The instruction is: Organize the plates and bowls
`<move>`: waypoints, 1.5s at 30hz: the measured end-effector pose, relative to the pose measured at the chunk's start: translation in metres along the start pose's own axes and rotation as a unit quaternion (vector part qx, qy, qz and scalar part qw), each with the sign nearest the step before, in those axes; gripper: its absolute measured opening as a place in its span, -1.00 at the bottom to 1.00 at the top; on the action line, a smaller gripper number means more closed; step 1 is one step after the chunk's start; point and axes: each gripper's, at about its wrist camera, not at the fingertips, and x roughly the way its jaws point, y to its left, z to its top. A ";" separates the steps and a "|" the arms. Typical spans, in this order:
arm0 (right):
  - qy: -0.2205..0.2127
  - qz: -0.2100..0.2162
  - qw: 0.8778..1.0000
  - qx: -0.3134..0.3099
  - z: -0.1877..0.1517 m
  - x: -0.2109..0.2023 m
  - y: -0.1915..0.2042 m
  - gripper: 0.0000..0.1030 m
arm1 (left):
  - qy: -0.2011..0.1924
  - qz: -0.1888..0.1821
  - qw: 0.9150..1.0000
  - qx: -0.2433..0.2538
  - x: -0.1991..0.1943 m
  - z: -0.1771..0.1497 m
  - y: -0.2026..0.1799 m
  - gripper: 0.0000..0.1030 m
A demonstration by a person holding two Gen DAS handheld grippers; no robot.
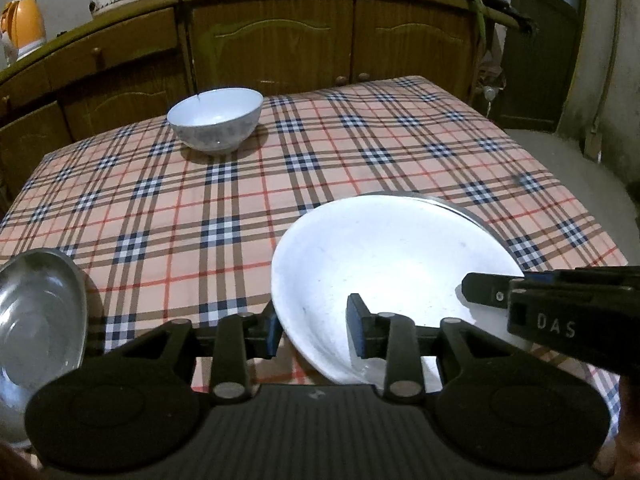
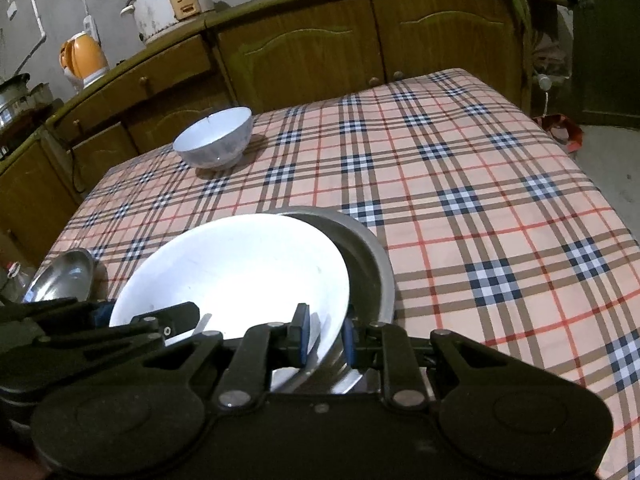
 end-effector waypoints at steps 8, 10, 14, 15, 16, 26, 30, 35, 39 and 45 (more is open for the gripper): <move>0.001 0.002 1.000 0.003 -0.002 0.004 -0.001 -0.55 | 0.007 0.005 1.000 0.010 0.009 -0.004 -0.003 -0.25; -0.001 0.004 1.000 0.005 -0.002 0.004 -0.002 -0.55 | 0.007 0.010 1.000 0.014 0.010 -0.005 -0.005 -0.25; -0.003 0.005 1.000 0.008 -0.001 0.004 -0.004 -0.54 | 0.007 0.011 1.000 0.015 0.011 -0.005 -0.005 -0.25; -0.003 0.005 1.000 0.009 -0.001 0.004 -0.005 -0.53 | 0.010 0.010 1.000 0.014 0.012 -0.005 -0.005 -0.25; -0.003 0.004 1.000 0.010 -0.001 0.004 -0.006 -0.51 | 0.013 0.009 1.000 0.012 0.013 -0.006 -0.004 -0.26; -0.003 0.002 1.000 0.017 -0.002 -0.002 -0.009 -0.48 | 0.014 0.011 1.000 0.000 0.013 -0.007 -0.002 -0.26; -0.003 0.001 1.000 0.023 -0.001 -0.005 -0.012 -0.48 | 0.011 0.012 1.000 -0.003 0.009 -0.005 0.000 -0.26; 0.005 0.007 1.000 0.017 -0.001 -0.008 -0.010 -0.31 | 0.006 0.011 1.000 -0.006 0.004 -0.005 0.001 -0.26; 0.010 -0.001 1.000 0.011 0.000 -0.010 -0.007 -0.26 | 0.002 0.012 1.000 -0.008 -0.002 -0.004 0.003 -0.26; 0.027 0.004 1.000 -0.007 0.004 -0.014 -0.002 0.08 | -0.002 0.016 1.000 -0.017 -0.008 -0.004 0.008 -0.26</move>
